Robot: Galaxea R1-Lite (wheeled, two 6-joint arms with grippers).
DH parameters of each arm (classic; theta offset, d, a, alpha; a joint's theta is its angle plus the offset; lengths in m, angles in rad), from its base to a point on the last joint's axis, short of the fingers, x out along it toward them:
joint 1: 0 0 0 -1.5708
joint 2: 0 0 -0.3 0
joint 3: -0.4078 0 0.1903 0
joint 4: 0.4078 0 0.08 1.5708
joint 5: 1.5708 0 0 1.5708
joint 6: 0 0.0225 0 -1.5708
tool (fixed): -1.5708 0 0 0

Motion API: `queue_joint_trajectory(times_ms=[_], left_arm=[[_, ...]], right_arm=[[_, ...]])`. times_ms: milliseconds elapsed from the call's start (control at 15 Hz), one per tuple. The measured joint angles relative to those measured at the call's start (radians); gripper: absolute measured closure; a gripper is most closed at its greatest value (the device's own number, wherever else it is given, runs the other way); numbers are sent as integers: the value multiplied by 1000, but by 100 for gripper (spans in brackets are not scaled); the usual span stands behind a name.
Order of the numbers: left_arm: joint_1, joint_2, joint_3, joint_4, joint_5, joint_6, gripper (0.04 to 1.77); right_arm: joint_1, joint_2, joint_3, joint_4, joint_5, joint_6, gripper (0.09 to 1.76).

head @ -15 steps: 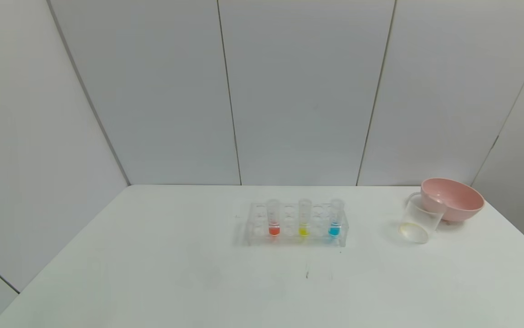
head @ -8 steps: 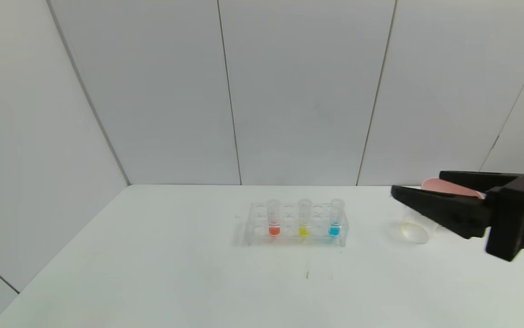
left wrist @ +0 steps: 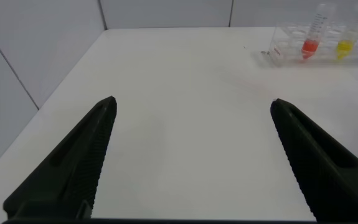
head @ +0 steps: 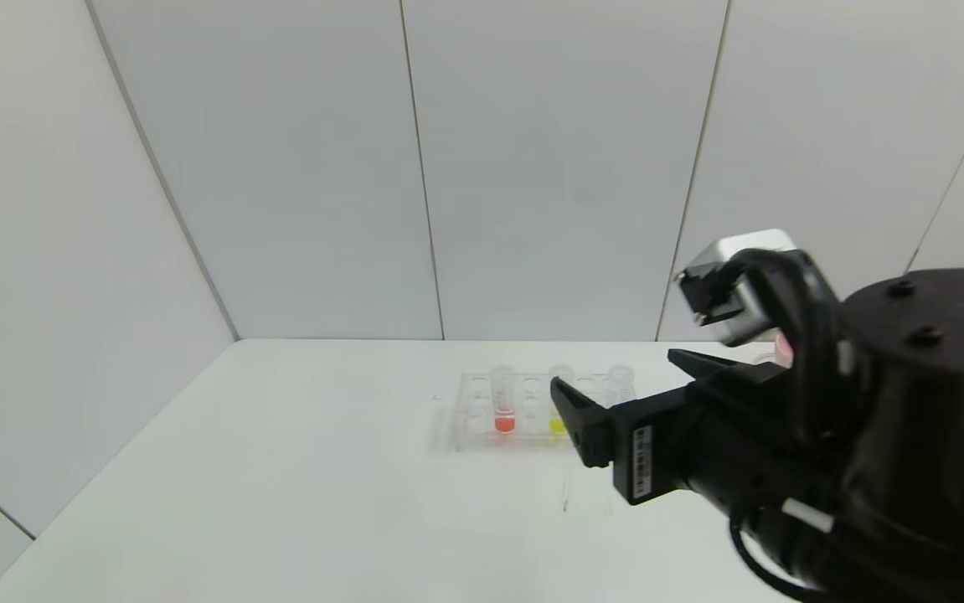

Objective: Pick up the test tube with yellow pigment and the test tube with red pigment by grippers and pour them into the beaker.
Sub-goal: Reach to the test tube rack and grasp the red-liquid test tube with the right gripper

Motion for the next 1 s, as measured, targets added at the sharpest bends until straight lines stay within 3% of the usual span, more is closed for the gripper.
queue_joint_trajectory(times_ms=[200,333,1000], left_arm=[[0,0,0,0,0,0,5],[0,0,0,0,0,0,5],[0,0,0,0,0,0,5]], right_arm=[[46,151,-27,-124,-160,0,14],[54,237,-42,-180,-217,2,14],[45,523,-208,-232,-282,83,14]])
